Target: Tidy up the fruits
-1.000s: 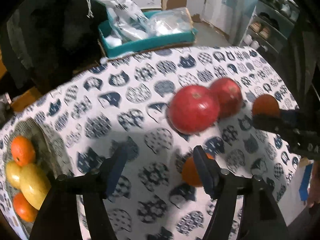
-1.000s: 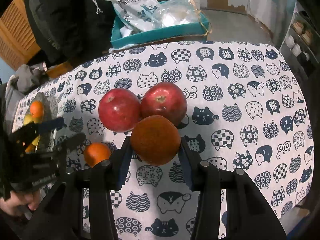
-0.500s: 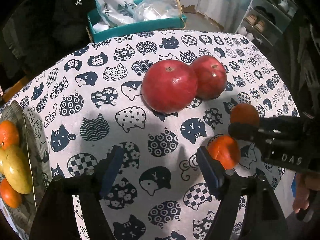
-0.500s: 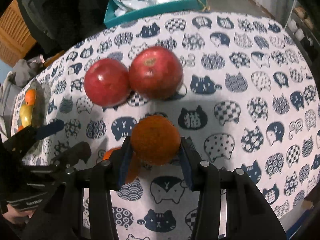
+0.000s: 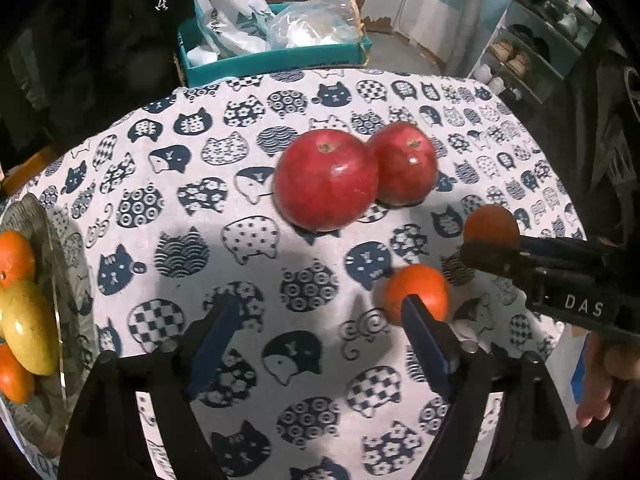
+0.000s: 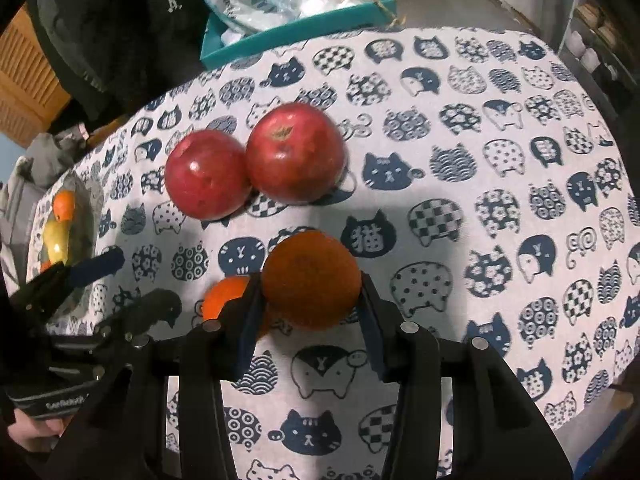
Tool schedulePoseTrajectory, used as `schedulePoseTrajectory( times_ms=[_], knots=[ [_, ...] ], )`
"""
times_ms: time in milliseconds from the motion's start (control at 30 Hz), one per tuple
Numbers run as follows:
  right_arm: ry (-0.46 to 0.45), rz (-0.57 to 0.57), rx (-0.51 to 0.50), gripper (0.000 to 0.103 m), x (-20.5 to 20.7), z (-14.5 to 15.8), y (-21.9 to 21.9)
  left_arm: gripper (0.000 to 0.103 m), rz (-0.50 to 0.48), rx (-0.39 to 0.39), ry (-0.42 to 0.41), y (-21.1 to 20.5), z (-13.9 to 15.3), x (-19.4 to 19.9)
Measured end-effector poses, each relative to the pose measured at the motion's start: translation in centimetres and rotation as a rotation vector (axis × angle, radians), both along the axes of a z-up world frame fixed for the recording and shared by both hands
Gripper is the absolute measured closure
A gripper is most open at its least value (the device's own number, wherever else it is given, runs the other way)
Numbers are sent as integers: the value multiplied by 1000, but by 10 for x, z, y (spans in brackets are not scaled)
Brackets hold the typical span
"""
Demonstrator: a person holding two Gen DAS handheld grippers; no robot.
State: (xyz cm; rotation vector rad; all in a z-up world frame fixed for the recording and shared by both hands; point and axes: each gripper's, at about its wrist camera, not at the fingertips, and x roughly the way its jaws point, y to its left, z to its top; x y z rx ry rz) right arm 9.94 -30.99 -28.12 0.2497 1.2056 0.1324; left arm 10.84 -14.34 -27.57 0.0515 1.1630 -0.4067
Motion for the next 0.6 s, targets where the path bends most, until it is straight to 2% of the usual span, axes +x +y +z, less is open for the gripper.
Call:
schedulePoseTrajectory(
  times_ms=[367, 467, 600],
  knots=[
    [-30, -54, -13, 58, -11, 10, -29, 17, -41, 2, 42, -47, -15, -5],
    [-32, -69, -5, 58, -14, 8, -36, 17, -12, -7, 54, -50, -20, 1],
    [-34, -95, 15, 58, -16, 7, -48, 17, 55, -72, 101, -48, -26, 12]
  ],
)
